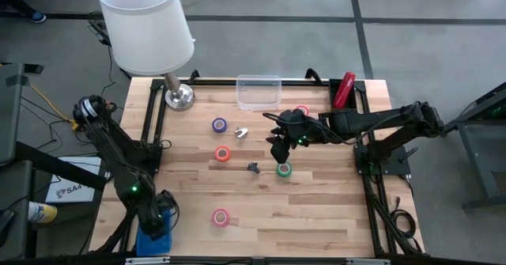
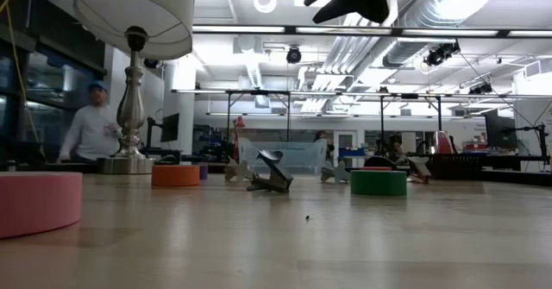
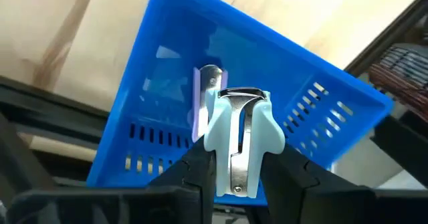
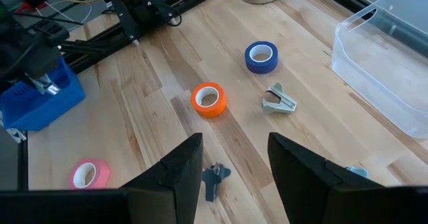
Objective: Pick and place Stapler, Stapler remover, tape
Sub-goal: Put the light blue staple remover into the blue bin
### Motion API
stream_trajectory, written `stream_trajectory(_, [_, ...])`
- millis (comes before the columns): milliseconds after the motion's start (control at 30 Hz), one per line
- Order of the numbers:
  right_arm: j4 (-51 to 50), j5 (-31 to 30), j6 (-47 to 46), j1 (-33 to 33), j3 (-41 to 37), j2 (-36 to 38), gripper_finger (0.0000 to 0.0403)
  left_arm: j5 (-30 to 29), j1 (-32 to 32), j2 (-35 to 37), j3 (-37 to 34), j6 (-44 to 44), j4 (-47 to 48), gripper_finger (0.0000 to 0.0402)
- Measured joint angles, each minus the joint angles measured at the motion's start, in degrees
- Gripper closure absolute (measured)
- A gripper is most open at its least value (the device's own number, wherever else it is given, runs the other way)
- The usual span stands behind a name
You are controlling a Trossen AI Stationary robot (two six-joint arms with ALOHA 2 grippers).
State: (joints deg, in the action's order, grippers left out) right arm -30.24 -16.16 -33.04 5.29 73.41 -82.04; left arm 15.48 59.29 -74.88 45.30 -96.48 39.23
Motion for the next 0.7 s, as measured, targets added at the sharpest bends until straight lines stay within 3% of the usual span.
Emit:
stream_trajectory(500, [-0.09, 0.05, 0.02, 0.01, 0.0, 0.0, 0.0242, 0.09, 0.0, -5.94, -0.04, 4.82, -0.14, 0.0292])
stream_trajectory(700, [-0.45, 0.36, 0.01, 0.0, 0.0, 0.0, 0.0242, 0.21, 0.0, -5.93, -0.04, 5.3, -0.14, 0.0253])
